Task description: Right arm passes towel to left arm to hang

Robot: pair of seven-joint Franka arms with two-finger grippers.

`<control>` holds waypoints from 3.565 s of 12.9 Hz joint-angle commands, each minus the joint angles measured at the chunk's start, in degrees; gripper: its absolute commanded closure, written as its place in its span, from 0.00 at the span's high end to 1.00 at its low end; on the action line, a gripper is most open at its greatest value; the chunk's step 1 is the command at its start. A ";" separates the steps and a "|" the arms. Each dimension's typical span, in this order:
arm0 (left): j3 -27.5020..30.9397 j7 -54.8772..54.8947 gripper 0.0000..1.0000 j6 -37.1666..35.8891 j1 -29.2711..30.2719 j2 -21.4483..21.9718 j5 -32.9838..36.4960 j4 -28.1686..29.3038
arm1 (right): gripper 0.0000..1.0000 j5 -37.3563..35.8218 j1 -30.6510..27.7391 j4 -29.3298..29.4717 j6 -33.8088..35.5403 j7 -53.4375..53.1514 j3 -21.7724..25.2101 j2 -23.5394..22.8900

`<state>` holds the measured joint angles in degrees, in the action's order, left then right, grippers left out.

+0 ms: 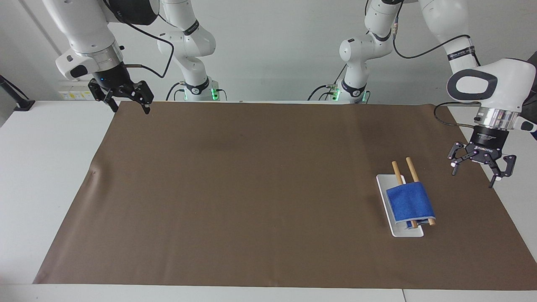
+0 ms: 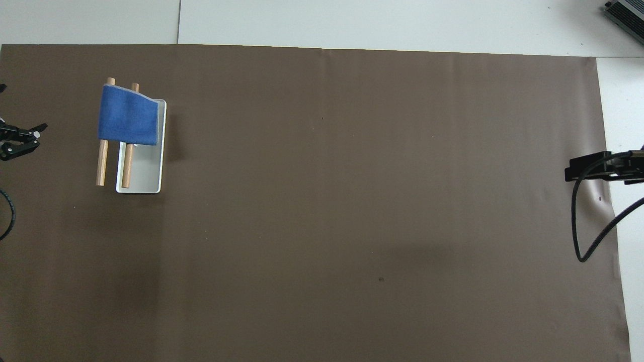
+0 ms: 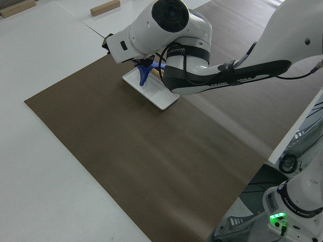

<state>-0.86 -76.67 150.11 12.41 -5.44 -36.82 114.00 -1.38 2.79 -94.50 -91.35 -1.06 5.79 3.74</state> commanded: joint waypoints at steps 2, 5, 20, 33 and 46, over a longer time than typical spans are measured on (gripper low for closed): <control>-0.29 15.28 1.00 -4.45 0.69 -0.37 2.19 -2.37 | 1.00 0.85 -1.11 -0.42 -0.49 -1.23 -0.34 0.13; -0.37 25.58 1.00 -15.69 -0.01 -0.54 13.65 -9.47 | 1.00 4.54 -2.44 -0.24 -0.58 -1.49 -0.51 0.04; -0.90 35.04 1.00 -40.05 -12.76 5.79 27.84 -12.13 | 1.00 -0.38 0.20 0.20 -1.11 -2.02 -0.78 -0.13; 0.42 80.08 1.00 -57.82 -12.06 11.50 37.08 -16.62 | 1.00 2.78 -0.06 0.29 0.47 -2.90 -0.34 -0.13; 1.03 80.71 1.00 -61.85 -11.97 7.57 36.56 -25.12 | 1.00 -1.00 0.46 10.36 7.92 -2.72 -1.04 -3.55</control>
<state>-0.06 3.28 92.10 0.28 5.64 0.25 94.59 -1.37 3.40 -91.26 -88.16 -2.92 5.17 3.27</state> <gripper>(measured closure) 0.000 0.000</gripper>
